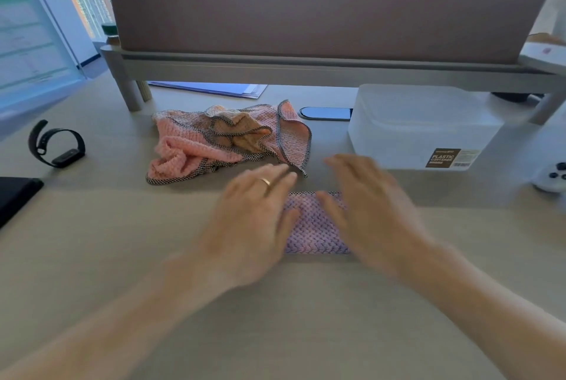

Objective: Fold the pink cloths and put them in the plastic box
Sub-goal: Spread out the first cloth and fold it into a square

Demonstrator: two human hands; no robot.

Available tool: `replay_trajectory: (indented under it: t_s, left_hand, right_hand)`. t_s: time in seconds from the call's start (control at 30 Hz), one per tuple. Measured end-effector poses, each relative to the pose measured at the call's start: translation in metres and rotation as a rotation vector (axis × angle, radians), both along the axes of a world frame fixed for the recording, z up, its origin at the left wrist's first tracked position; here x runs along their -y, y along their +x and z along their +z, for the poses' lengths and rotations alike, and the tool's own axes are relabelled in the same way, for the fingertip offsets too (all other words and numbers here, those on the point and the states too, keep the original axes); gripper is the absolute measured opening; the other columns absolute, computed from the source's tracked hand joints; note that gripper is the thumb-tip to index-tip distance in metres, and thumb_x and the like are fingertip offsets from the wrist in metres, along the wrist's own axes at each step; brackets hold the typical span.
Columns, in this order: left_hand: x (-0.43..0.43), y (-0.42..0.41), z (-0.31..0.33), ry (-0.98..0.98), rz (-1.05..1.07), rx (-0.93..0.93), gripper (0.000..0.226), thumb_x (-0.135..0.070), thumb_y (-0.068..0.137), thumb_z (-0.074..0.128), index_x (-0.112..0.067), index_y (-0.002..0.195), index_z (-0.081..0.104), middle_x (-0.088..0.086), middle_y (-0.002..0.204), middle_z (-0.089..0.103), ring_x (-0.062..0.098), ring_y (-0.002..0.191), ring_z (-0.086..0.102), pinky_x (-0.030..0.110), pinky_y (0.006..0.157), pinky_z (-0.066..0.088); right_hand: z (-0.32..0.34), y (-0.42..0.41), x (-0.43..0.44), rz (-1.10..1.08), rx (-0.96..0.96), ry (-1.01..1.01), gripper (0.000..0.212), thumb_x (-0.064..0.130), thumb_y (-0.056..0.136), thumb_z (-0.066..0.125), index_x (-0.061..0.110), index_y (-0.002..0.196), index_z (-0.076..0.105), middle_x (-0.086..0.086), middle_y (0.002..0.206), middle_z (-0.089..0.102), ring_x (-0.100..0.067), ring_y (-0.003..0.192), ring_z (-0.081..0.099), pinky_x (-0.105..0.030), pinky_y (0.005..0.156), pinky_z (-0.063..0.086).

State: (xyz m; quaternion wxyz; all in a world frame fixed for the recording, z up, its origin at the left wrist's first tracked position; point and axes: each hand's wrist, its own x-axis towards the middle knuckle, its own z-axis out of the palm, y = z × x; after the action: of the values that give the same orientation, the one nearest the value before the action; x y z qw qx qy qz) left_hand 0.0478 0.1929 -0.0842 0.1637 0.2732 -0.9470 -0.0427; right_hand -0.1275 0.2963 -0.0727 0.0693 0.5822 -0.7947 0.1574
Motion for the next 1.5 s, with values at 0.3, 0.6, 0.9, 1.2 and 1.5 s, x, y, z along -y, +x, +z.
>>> replay_trajectory:
  t_s: [0.3, 0.6, 0.9, 1.2, 1.5]
  left_hand:
    - [0.005, 0.007, -0.032, 0.126, 0.104, 0.267, 0.076, -0.062, 0.096, 0.001, -0.025, 0.162, -0.009, -0.006, 0.171, -0.009, 0.009, 0.156, -0.014, 0.034, 0.126, -0.009]
    - [0.050, 0.047, -0.001, 0.268, 0.210, 0.092, 0.059, -0.054, 0.098, 0.050, -0.022, 0.147, 0.049, -0.002, 0.149, 0.050, 0.016, 0.136, 0.047, 0.032, 0.112, 0.037]
    - [0.077, 0.010, 0.043, 0.524, 0.143, 0.395, 0.017, -0.036, 0.087, 0.076, -0.025, 0.085, 0.062, -0.004, 0.085, 0.064, 0.013, 0.077, 0.057, 0.029, 0.063, 0.038]
    - [0.035, -0.062, 0.088, 1.087, 0.012, -0.078, 0.014, -0.020, 0.094, 0.070, -0.012, 0.105, 0.068, 0.005, 0.090, 0.068, 0.013, 0.069, 0.065, 0.020, 0.050, 0.052]
    - [0.007, -0.124, 0.062, 1.258, -0.043, 0.195, 0.022, -0.024, 0.098, 0.064, -0.003, 0.098, 0.070, 0.020, 0.098, 0.078, 0.021, 0.070, 0.074, 0.026, 0.065, 0.061]
  right_hand:
    - [-0.040, -0.006, -0.017, 0.017, 0.054, 0.346, 0.090, 0.069, 0.083, -0.010, 0.026, 0.162, -0.010, 0.012, 0.170, -0.010, -0.004, 0.154, -0.015, -0.030, 0.125, -0.010]
    - [-0.020, -0.001, -0.043, -0.023, -0.011, 0.256, 0.090, 0.073, 0.091, -0.001, 0.017, 0.159, -0.020, 0.004, 0.167, -0.025, -0.009, 0.151, -0.028, -0.034, 0.127, -0.010]
    - [-0.039, 0.051, -0.024, 0.131, 0.087, 0.324, 0.084, 0.070, 0.098, 0.010, 0.020, 0.160, -0.018, 0.008, 0.168, -0.022, -0.009, 0.153, -0.025, -0.039, 0.127, -0.008]
    - [-0.015, 0.028, -0.038, 0.247, 0.717, -0.052, 0.076, 0.061, 0.093, 0.050, 0.024, 0.157, 0.032, 0.012, 0.163, 0.035, -0.003, 0.150, 0.028, -0.039, 0.123, 0.027]
    - [-0.007, -0.022, -0.067, -0.234, 1.226, -0.265, 0.043, 0.048, 0.078, 0.081, 0.013, 0.102, 0.074, -0.007, 0.078, 0.079, -0.030, 0.070, 0.077, -0.053, 0.071, 0.063]
